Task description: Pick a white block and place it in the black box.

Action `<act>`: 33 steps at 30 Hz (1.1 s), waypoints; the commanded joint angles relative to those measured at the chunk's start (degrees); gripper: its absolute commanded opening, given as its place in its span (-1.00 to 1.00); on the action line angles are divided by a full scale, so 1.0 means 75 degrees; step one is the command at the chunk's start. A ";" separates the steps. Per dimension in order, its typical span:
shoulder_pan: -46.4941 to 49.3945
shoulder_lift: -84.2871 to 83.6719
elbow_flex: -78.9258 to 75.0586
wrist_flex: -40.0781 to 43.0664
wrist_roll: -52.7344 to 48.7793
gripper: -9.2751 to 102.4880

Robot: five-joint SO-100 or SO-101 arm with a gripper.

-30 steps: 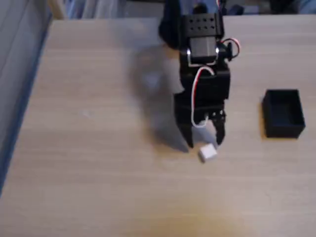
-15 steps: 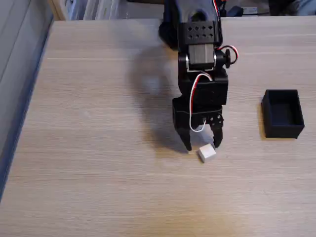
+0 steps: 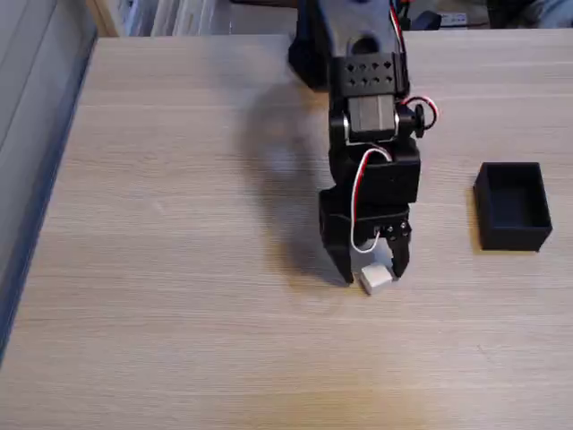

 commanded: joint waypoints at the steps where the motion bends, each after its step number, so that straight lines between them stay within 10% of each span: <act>1: -0.0047 0.0012 -0.0375 0.0023 -0.0012 -0.41; 17: -0.0035 0.0527 -0.0094 0.0129 -0.0059 -0.83; 33: -0.0715 0.6680 0.4090 0.1570 -0.0902 -0.83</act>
